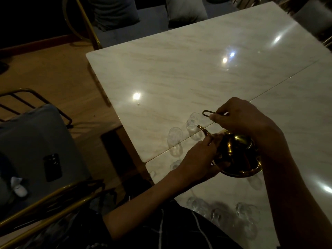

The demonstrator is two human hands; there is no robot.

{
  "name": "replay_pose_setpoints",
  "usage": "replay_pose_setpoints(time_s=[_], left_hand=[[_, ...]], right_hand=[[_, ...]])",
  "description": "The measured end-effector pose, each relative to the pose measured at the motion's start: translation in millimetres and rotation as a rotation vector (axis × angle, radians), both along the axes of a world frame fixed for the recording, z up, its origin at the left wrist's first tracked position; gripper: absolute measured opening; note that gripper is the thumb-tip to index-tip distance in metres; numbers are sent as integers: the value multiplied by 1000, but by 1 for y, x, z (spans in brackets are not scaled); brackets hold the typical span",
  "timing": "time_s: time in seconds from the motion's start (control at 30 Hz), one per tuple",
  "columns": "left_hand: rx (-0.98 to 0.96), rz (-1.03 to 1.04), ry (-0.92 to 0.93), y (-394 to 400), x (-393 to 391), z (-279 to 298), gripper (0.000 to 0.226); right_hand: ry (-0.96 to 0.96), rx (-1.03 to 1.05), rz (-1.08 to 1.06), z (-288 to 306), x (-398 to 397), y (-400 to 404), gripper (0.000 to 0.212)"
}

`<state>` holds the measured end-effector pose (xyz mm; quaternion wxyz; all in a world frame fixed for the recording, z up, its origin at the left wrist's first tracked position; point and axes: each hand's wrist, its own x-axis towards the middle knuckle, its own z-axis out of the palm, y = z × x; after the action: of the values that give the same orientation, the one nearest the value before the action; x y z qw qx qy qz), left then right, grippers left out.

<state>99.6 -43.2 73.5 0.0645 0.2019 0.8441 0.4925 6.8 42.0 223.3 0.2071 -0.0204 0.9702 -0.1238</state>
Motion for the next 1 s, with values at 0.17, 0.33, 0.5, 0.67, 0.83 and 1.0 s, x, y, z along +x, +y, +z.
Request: replay_pose_setpoints(time_s=[0.17, 0.33, 0.5, 0.67, 0.83, 1.0], left_hand=[[10, 5, 9, -1, 1, 5, 80], [15, 1, 11, -1, 1, 5, 80], [6, 14, 23, -2, 2, 5, 84], [9, 11, 12, -3, 3, 8, 82], [0, 11, 20, -4, 2, 8, 82], [0, 13, 17, -3, 2, 10, 81]], right_hand=[[9, 9, 8, 4, 0, 0, 29], [10, 16, 12, 7, 2, -2, 29], [10, 7, 4, 9, 1, -3, 28], [2, 13, 15, 9, 2, -4, 29], [-2, 19, 16, 9, 1, -4, 30], [2, 22, 19, 10, 2, -4, 29]])
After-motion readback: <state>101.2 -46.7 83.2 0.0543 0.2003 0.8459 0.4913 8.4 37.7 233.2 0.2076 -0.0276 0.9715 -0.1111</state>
